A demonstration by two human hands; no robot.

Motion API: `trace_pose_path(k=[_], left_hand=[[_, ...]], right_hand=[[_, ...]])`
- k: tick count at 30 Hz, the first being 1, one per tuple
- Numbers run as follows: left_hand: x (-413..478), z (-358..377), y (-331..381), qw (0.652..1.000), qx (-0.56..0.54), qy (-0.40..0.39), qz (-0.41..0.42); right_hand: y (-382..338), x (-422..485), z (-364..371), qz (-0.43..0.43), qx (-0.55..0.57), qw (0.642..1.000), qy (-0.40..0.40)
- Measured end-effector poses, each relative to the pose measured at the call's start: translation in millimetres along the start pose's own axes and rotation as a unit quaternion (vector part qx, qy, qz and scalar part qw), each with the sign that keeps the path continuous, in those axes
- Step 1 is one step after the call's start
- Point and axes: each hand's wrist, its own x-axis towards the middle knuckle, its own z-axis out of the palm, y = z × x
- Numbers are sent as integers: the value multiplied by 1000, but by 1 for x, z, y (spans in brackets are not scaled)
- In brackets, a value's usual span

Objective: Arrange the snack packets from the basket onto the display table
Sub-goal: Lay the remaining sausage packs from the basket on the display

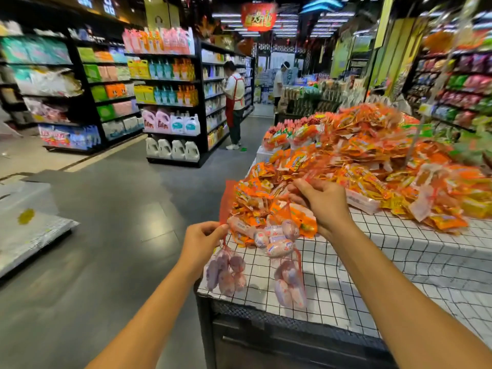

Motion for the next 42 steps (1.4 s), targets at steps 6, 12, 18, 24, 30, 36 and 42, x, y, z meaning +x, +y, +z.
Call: trace_pose_path(k=[6, 12, 18, 24, 30, 36, 42], left_hand=[[36, 45, -37, 999, 14, -15, -41], [61, 82, -72, 995, 23, -16, -95], [72, 105, -97, 991, 8, -3, -134], [86, 113, -108, 987, 6, 4, -160], [80, 116, -132, 981, 68, -20, -182], [73, 118, -147, 979, 87, -9, -183], [69, 114, -147, 960, 228, -85, -137]], right_hand=[[48, 28, -35, 35, -45, 998, -8], [102, 57, -61, 83, -88, 992, -26], [152, 80, -78, 94, -147, 984, -43], [183, 93, -84, 68, -296, 947, -106], [203, 88, -79, 99, -308, 936, -139], [217, 85, -79, 141, -340, 915, -167], [220, 82, -75, 69, -488, 837, -239]])
